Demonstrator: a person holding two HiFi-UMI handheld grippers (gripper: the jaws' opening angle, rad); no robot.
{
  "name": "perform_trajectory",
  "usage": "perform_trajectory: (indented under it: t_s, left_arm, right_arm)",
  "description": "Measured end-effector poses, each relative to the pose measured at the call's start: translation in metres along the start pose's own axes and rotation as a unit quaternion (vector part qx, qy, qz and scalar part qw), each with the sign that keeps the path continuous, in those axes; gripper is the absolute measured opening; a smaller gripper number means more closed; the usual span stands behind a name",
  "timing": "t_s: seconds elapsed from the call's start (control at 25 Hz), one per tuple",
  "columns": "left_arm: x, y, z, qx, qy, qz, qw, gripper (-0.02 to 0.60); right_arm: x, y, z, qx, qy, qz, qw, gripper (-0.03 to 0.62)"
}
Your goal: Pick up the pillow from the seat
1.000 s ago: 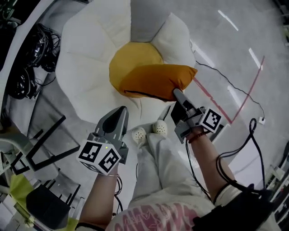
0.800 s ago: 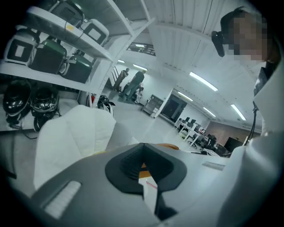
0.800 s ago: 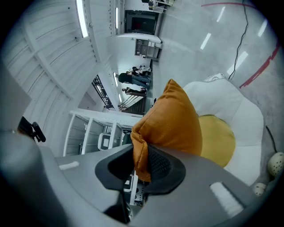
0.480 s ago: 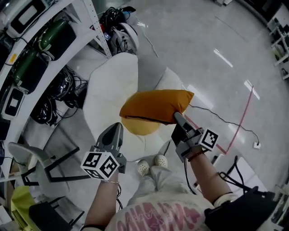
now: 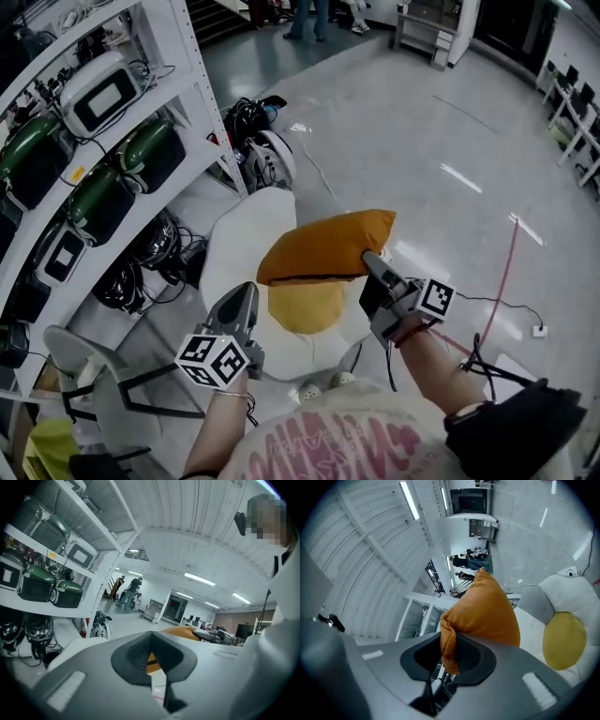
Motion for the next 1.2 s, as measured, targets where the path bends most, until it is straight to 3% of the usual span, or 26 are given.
perform_trajectory:
  t_s: [0.16,0.44,0.76,1.2]
  left_arm:
    - [-0.011,-0.029,0.012,0.004,-0.009,-0.001,0.9999,0.017]
    - [-0.016,-0.066,0.014,0.004,-0.022,-0.010,0.9997,0.017]
    - [-0.019,-0.084,0.021,0.008,-0.011,-0.017,0.9998,0.017]
    - [-0.005,-0.099,0.026,0.010,-0.008,-0.029,0.9995,0.017]
  right_arm:
    - [-0.010,-0.013,-0.037,-0.024,-0.003,0.000,1.000,0.071]
    - [-0.014,-0.040,-0.066,-0.041,-0.019,-0.003,0.999,0.071]
    - [0.001,-0.067,-0.065,-0.031,-0.012,-0.022,0.999,0.069]
    - [0.049,-0.067,-0.047,-0.008,-0.002,-0.086,0.996,0.069]
Point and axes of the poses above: the fingertips, and each gripper's own axes: y forward along the fingers, z to its right, x out of its underside, the point moved 2 cm from there along -y, backward along the fingers, and after that the axes turned 12 degrees about z, right-handed, at the moved point
